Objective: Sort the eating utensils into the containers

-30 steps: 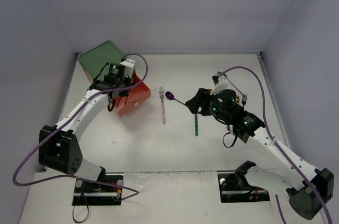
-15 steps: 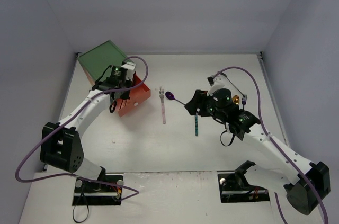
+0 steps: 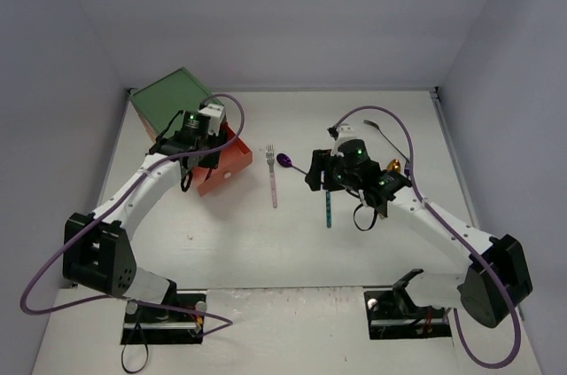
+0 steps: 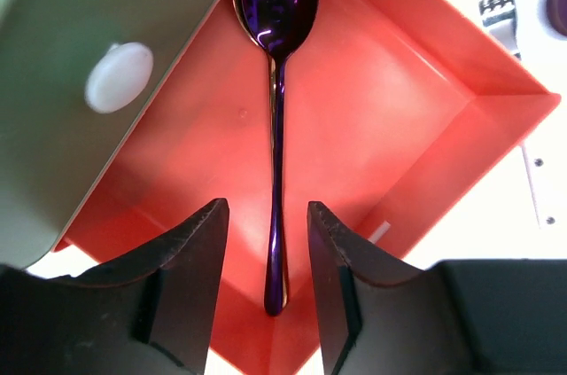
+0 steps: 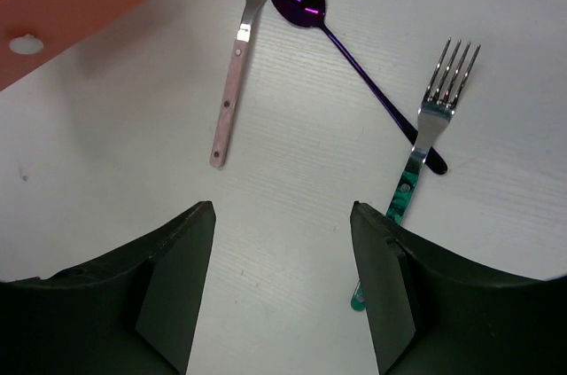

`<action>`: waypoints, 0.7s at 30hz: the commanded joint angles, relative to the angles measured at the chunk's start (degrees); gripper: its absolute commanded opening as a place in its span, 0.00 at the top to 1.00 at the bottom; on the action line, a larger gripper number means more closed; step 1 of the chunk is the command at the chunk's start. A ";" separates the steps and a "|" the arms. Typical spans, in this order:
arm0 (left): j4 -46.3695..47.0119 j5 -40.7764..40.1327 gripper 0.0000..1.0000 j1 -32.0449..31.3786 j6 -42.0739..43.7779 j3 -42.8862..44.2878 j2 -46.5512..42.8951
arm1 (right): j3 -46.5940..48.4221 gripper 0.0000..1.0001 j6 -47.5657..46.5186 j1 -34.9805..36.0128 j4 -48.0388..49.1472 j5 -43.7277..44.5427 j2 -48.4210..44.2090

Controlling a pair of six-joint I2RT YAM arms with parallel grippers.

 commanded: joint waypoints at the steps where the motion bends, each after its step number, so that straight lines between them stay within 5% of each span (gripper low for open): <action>1: 0.57 0.81 0.62 0.25 -1.36 0.97 -6.47 | 6.53 0.41 -8.38 -0.37 2.08 1.15 5.85; 21: 8.20 -1.24 0.34 -0.15 -3.50 -5.14 -17.97 | 29.57 0.56 -27.43 -1.45 -4.22 0.30 40.71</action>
